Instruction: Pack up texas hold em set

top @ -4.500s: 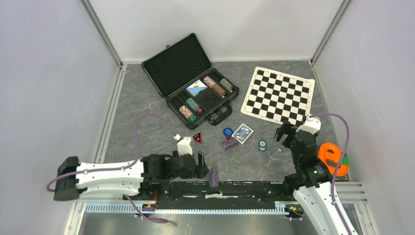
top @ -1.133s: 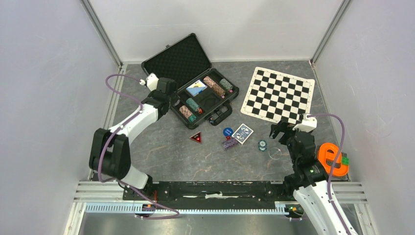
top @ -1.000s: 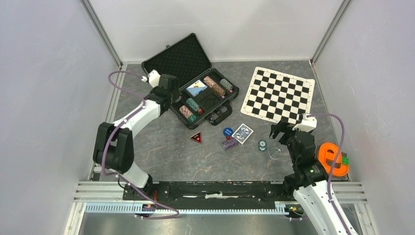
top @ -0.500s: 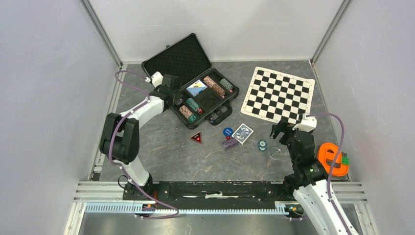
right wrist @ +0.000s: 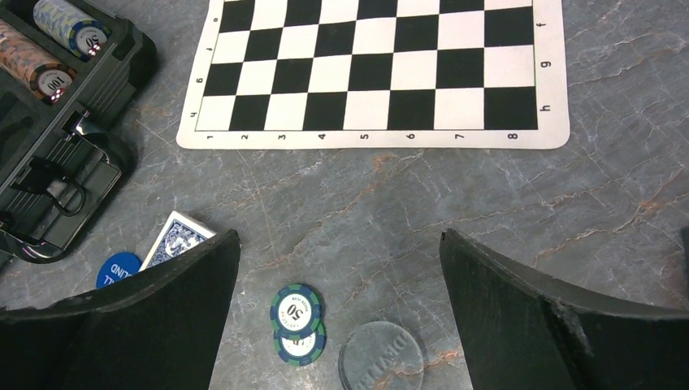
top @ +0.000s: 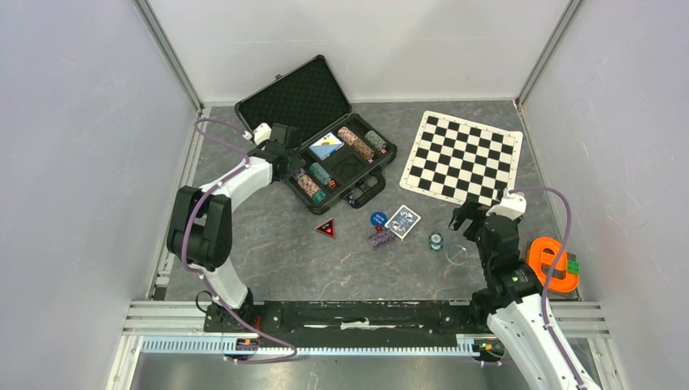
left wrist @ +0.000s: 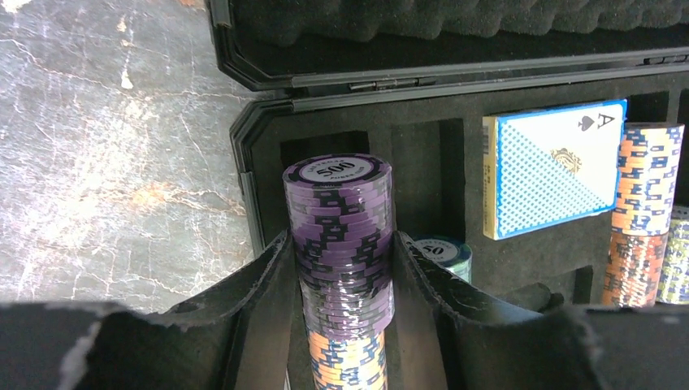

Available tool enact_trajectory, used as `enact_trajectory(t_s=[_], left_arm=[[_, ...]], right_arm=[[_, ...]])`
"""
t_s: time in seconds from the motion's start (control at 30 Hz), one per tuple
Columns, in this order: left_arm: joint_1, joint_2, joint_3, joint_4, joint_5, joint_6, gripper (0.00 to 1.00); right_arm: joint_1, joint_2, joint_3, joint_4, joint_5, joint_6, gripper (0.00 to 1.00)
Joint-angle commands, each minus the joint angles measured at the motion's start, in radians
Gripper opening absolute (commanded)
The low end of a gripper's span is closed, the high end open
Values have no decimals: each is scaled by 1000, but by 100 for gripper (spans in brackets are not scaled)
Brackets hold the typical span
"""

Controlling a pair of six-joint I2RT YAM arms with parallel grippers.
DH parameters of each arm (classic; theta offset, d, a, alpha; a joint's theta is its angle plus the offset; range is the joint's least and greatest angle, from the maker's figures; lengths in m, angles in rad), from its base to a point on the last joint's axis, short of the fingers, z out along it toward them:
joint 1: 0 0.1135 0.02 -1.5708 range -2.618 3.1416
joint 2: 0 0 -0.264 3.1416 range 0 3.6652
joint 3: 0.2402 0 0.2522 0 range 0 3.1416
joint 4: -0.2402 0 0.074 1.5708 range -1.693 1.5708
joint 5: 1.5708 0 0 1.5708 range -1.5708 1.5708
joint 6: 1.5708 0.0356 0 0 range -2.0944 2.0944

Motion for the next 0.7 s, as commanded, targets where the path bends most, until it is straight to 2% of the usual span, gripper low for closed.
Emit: enact_trajectory(t_s=[0.0, 0.23, 0.4, 0.53, 0.67], left_arm=[[6, -11, 64, 32, 37, -34, 52], [6, -37, 93, -1, -16, 0, 82], [7, -67, 98, -19, 9, 37, 82], [2, -129, 30, -18, 142, 42, 81], [-38, -232, -81, 25, 265, 81, 75]], right_arm=[[1, 1, -5, 8, 14, 21, 99], [2, -4, -3, 7, 1, 16, 99], [2, 7, -1, 15, -17, 16, 99], [1, 20, -1, 22, -24, 15, 99], [2, 31, -2, 28, -21, 9, 99]])
